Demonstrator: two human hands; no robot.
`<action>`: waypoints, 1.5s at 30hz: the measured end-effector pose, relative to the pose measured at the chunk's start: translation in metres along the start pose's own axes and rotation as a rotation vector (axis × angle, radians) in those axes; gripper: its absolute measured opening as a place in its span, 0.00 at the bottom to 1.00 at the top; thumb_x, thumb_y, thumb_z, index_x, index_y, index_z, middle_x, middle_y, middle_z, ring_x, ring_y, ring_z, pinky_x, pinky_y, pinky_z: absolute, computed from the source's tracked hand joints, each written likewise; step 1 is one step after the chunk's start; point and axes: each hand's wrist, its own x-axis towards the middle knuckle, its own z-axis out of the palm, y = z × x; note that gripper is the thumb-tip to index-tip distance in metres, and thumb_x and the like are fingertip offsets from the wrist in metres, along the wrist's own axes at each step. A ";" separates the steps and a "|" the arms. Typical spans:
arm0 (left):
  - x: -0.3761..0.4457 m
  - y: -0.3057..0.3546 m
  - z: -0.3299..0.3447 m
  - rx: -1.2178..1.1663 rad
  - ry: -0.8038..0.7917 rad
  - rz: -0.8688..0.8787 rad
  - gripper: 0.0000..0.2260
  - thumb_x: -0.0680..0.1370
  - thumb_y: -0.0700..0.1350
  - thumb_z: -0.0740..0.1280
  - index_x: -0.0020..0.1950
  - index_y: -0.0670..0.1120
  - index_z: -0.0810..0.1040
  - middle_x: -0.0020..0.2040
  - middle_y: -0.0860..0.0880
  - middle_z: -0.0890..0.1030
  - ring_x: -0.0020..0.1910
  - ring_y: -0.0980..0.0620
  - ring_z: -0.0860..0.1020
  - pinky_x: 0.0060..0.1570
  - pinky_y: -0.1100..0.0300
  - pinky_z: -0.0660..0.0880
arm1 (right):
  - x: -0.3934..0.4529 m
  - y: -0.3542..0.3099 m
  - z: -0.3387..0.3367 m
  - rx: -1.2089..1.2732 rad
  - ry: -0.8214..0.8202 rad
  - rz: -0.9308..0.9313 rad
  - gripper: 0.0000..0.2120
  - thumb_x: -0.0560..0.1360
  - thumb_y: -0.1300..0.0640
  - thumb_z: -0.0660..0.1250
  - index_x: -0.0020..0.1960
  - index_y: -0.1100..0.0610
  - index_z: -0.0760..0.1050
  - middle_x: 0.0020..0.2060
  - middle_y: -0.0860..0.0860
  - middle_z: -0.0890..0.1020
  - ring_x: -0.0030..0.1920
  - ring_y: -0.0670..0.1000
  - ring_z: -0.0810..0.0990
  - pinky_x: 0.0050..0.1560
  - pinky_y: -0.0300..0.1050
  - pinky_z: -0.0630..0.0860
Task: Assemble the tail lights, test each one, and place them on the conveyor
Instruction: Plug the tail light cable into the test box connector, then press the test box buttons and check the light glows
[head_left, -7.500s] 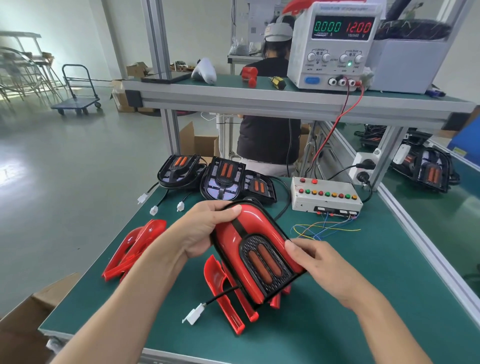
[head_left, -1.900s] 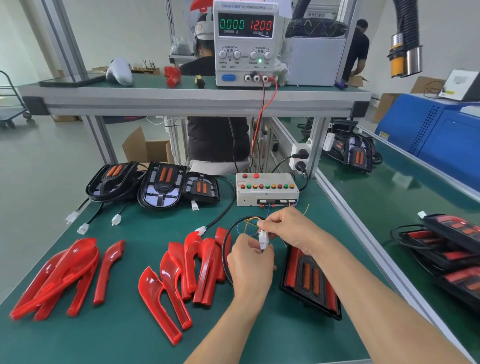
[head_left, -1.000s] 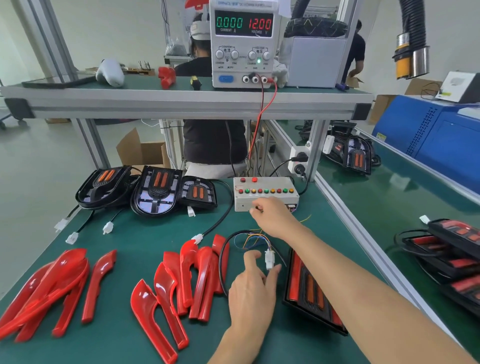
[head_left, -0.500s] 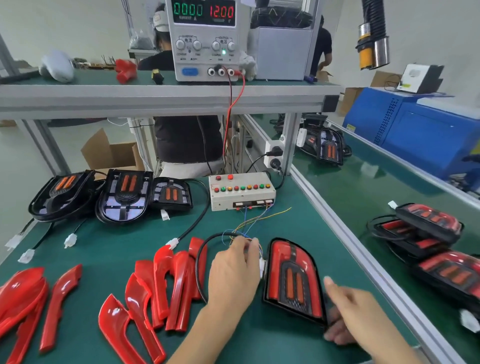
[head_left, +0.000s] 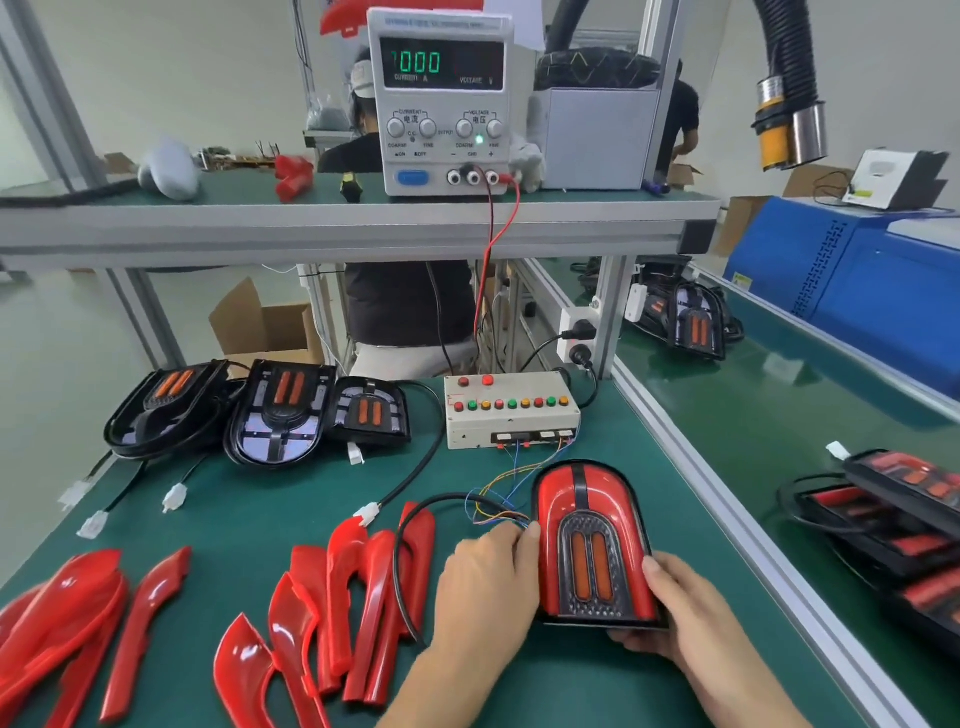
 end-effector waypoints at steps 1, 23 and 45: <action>0.009 0.001 -0.005 0.033 0.062 0.018 0.18 0.83 0.54 0.60 0.35 0.49 0.69 0.33 0.46 0.80 0.35 0.42 0.76 0.36 0.51 0.67 | 0.004 0.000 0.003 -0.002 0.013 -0.042 0.12 0.85 0.53 0.59 0.60 0.58 0.77 0.44 0.61 0.87 0.39 0.61 0.86 0.36 0.48 0.83; 0.169 -0.032 -0.018 0.479 -0.098 0.192 0.21 0.77 0.34 0.59 0.71 0.40 0.70 0.68 0.41 0.75 0.62 0.37 0.73 0.60 0.49 0.70 | 0.025 0.026 0.004 -0.115 0.147 -0.292 0.10 0.85 0.54 0.57 0.59 0.51 0.77 0.34 0.58 0.84 0.30 0.56 0.81 0.29 0.46 0.77; 0.167 -0.029 -0.025 0.597 -0.131 0.201 0.19 0.77 0.35 0.60 0.69 0.41 0.68 0.67 0.41 0.74 0.61 0.37 0.77 0.54 0.50 0.72 | 0.023 0.025 0.005 -0.098 0.119 -0.292 0.11 0.85 0.53 0.57 0.59 0.52 0.77 0.36 0.58 0.85 0.31 0.55 0.82 0.29 0.43 0.78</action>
